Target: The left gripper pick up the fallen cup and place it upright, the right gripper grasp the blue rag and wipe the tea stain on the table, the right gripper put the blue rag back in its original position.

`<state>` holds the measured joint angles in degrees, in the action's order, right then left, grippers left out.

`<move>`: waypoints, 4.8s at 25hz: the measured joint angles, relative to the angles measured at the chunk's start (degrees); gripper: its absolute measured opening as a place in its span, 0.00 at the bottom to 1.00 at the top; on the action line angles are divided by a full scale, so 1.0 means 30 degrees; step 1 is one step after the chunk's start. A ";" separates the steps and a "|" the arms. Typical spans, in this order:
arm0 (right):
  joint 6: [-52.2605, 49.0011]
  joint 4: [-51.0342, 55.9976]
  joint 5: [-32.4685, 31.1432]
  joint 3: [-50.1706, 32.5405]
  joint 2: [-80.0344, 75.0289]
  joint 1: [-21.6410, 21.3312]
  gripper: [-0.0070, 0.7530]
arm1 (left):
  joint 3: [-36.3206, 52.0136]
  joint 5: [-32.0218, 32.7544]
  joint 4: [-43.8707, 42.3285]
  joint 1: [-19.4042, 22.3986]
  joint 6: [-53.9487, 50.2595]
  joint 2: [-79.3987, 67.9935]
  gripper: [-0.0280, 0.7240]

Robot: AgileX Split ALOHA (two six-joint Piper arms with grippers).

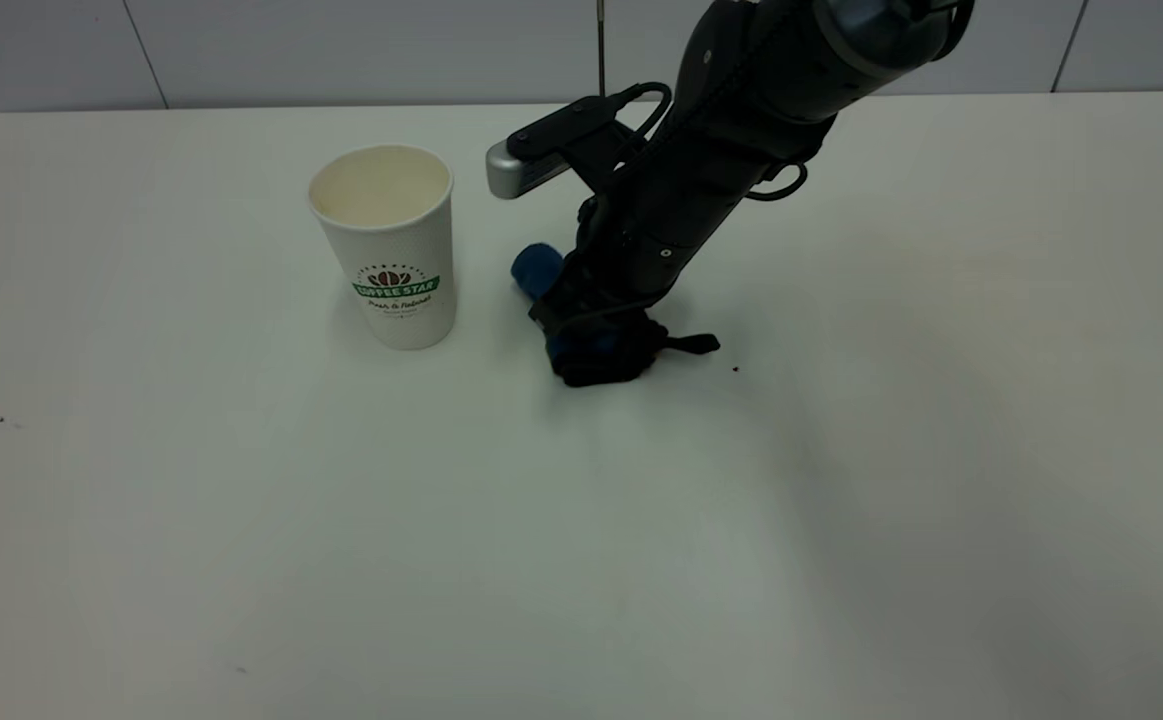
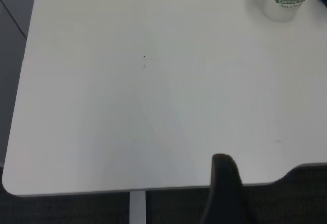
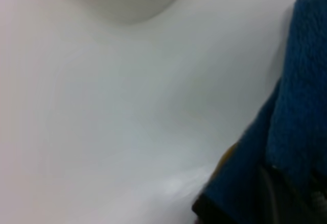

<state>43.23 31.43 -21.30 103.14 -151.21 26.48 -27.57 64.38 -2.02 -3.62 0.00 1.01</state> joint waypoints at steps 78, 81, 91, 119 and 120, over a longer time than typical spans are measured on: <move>-1.4106 -1.0825 -1.5871 -0.4302 1.8441 -0.5958 0.75 | 0.0000 0.0000 0.0000 0.0000 0.0000 0.0000 0.73; -1.4410 -1.0954 -1.5962 -0.8065 2.1692 -0.5958 0.75 | 0.0000 0.0000 0.0000 0.0000 0.0000 0.0000 0.73; -1.4913 -1.1042 -1.5446 -1.9397 3.1186 -0.6860 0.75 | 0.0000 0.0000 0.0000 0.0000 0.0000 0.0000 0.73; -1.6030 -1.1001 -1.4812 -2.4849 4.8963 -0.8318 0.74 | 0.0000 0.0000 0.0000 0.0000 0.0000 0.0000 0.73; -1.6030 -1.1001 -1.4859 -2.4849 4.9386 -0.8372 0.74 | 0.0000 0.0000 0.0000 0.0000 0.0000 0.0000 0.73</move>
<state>-4.86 -1.58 -65.88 28.59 -3.05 1.37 -27.57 64.38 -2.02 -3.62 0.00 1.01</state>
